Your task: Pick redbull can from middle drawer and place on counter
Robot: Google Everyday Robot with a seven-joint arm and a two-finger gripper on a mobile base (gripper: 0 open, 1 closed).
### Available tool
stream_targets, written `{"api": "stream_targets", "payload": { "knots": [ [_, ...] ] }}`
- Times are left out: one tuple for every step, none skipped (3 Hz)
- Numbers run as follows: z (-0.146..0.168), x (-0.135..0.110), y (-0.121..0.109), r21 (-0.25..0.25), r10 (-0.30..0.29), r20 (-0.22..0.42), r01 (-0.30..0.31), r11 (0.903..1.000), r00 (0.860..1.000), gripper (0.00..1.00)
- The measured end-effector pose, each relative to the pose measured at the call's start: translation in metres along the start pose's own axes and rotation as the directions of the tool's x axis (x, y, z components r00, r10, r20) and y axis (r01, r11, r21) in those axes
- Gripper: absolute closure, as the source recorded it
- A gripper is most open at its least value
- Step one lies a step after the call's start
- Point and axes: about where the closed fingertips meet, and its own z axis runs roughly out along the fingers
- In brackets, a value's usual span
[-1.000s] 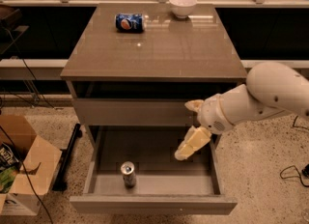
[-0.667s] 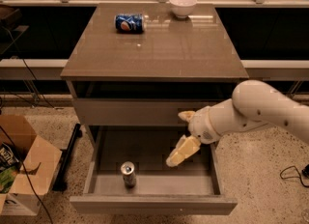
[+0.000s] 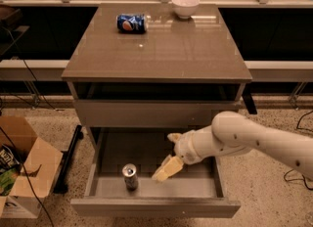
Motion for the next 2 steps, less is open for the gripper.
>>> {"api": "stream_targets", "payload": {
  "knots": [
    [0.059,0.023,0.003,-0.028,0.068,0.037,-0.067,0.9974,0.997,0.0],
    [0.094,0.032,0.002,-0.046,0.104,0.065,-0.101,0.9938,0.992,0.0]
  ]
}}
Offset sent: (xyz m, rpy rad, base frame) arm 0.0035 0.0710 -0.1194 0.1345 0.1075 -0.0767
